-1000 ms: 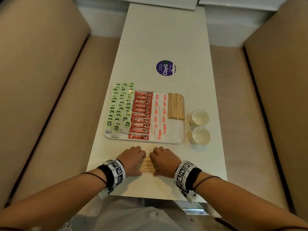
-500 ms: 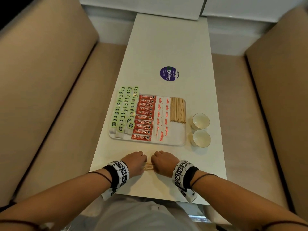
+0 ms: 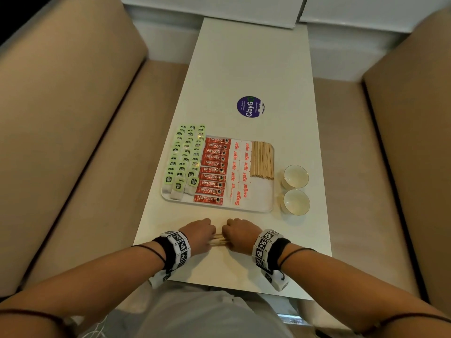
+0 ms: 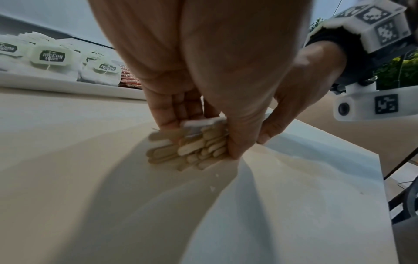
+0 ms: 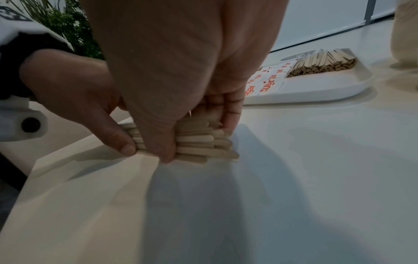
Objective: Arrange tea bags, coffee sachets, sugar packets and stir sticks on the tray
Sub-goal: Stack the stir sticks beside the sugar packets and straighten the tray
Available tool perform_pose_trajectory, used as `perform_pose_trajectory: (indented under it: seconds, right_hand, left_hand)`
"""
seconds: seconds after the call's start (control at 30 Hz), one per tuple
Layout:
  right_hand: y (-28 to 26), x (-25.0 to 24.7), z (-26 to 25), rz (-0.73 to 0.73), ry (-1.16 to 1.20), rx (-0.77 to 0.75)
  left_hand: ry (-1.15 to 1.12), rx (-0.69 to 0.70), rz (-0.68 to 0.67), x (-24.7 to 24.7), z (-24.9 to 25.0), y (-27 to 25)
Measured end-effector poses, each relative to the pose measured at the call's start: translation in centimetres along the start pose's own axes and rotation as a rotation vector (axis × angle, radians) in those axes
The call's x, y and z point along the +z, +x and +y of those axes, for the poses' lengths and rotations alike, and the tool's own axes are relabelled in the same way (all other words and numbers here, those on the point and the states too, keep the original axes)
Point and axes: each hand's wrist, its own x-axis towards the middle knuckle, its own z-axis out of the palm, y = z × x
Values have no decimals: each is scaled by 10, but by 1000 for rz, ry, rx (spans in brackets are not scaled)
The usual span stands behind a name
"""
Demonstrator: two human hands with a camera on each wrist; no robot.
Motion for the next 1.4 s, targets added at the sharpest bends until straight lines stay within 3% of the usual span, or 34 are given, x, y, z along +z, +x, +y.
perform_pose_trajectory:
  seconds: [0.93,1.4]
  right_hand:
    - [1,-4,-9,-100,-115,12]
    - [-2,-5,-10,-76,-136,-33]
  left_hand:
    - [135,25,-99,10,-2,1]
    - [165,8,-131,0,7,-1]
